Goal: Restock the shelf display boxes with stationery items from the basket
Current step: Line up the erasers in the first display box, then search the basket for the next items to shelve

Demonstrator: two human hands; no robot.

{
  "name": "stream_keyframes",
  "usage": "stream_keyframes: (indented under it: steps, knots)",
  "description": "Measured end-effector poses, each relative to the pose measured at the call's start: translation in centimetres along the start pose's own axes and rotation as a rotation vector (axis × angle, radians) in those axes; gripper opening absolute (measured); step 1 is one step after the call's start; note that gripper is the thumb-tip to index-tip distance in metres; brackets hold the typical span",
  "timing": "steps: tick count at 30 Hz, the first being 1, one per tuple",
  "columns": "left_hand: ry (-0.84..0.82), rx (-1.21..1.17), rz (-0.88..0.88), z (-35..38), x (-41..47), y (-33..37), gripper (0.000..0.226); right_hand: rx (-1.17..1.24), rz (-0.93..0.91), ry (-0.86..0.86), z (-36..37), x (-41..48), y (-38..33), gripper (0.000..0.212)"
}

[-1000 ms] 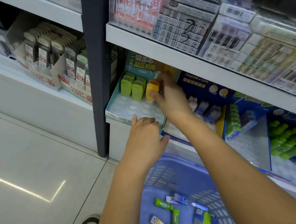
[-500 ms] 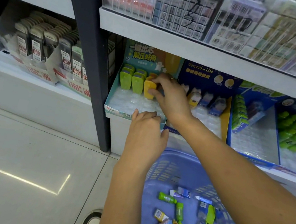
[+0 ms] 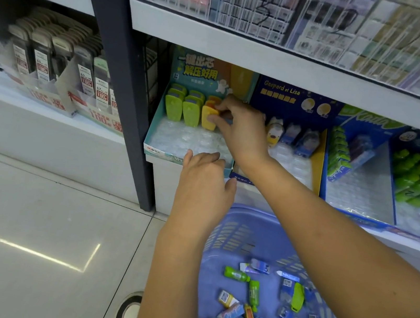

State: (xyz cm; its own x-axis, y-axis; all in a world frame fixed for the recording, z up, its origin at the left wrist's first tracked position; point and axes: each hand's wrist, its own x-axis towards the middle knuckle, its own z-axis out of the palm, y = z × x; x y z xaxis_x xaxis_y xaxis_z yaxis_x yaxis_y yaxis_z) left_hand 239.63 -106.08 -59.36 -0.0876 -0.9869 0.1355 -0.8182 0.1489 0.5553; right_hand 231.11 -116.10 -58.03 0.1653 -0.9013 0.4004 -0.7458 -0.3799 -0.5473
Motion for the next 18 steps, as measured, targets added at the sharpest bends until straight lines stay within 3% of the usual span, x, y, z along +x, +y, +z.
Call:
stream_keyframes:
  steps: [4, 8, 11, 14, 16, 18]
  knots:
    - [-0.021, -0.004, -0.002, -0.1, 0.1, -0.1, 0.042, -0.252, -0.085, -0.015, -0.1, 0.3, 0.0, 0.021]
    - [-0.04, 0.006, -0.008, -0.3, 0.3, 0.0, 0.04, -0.349, -0.112, -0.07, -1.0, 0.9, 0.1, 0.021]
    - [-0.024, -0.034, 0.003, -1.1, 0.0, 0.5, 0.037, -0.318, -0.03, -0.195, -2.0, 1.4, -0.6, 0.033]
    - [0.12, -0.158, 0.039, -2.1, -1.3, 1.4, 0.032, -0.263, -0.008, -0.334, -4.0, -0.8, -0.8, 0.042]
    - [0.162, -0.294, 0.029, -2.8, -2.2, 2.3, 0.022, -0.222, -0.017, -0.224, -6.0, -4.9, 0.2, 0.038]
    - [0.064, -0.382, 0.002, -2.7, -2.6, 3.3, 0.013, -0.105, 0.03, -0.139, -7.9, -10.1, 2.1, 0.02]
